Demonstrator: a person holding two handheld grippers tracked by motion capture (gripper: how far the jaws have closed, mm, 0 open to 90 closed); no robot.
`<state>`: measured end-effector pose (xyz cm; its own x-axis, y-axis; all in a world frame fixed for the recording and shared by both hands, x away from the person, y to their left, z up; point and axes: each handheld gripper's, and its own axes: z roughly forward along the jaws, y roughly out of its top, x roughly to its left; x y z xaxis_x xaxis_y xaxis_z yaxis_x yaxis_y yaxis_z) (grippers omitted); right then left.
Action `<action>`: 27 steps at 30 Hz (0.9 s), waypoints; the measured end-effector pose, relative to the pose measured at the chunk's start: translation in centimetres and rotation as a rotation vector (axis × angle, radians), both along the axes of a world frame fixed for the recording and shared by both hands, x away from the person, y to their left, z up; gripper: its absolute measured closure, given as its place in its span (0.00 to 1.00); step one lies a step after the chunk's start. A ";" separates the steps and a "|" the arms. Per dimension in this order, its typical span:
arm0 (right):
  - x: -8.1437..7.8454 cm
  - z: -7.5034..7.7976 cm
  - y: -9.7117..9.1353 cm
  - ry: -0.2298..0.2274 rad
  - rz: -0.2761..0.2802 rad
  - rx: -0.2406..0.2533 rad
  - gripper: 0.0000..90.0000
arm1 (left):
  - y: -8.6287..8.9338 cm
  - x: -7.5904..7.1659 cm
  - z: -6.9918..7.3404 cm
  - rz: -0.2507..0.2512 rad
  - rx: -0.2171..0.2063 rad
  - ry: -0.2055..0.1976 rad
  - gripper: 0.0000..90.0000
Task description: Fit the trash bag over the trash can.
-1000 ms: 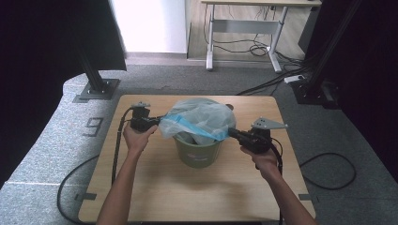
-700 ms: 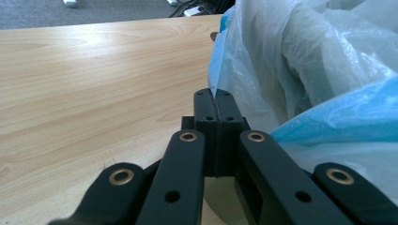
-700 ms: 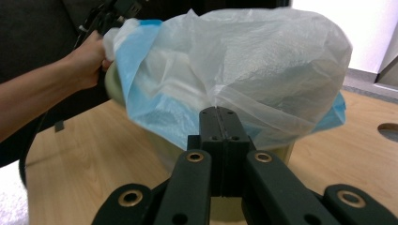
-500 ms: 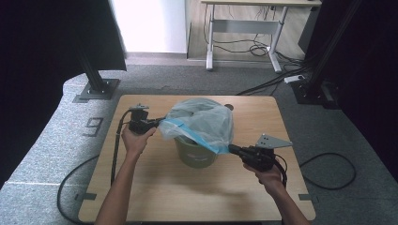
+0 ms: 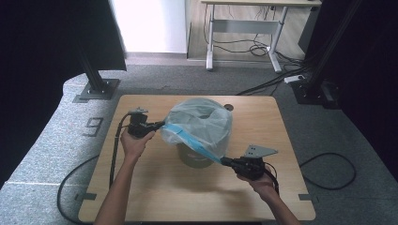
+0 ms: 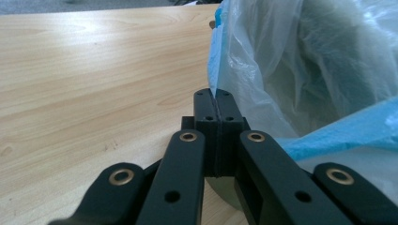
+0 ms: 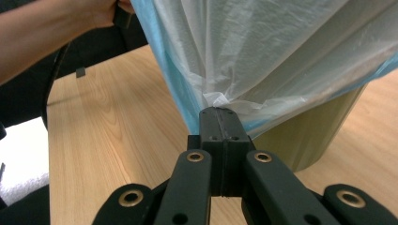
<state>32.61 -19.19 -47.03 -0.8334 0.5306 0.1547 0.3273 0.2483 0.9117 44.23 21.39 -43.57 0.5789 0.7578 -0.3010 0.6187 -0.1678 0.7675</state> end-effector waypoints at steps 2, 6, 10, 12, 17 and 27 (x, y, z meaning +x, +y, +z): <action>0.1 -0.5 0.0 0.007 -0.001 -0.006 0.99 | 0.0 0.0 -0.1 -0.001 -0.001 0.003 1.00; 0.5 -1.1 0.2 0.017 -0.005 -0.020 0.99 | -0.2 0.1 -0.4 -0.008 0.004 0.011 1.00; 0.9 -2.0 0.5 0.024 0.004 -0.042 0.99 | -0.6 0.0 -0.6 -0.013 0.022 0.008 1.00; 1.0 -2.4 0.6 0.033 0.000 -0.057 0.99 | -0.6 0.0 -0.7 -0.012 0.030 0.009 1.00; 1.4 -3.5 0.3 0.058 -0.018 -0.068 0.99 | -0.5 0.3 -1.2 -0.004 0.036 0.022 1.00; 2.4 -5.0 -0.8 0.118 -0.053 -0.056 0.99 | -1.1 0.9 -2.3 -0.014 0.049 0.054 1.00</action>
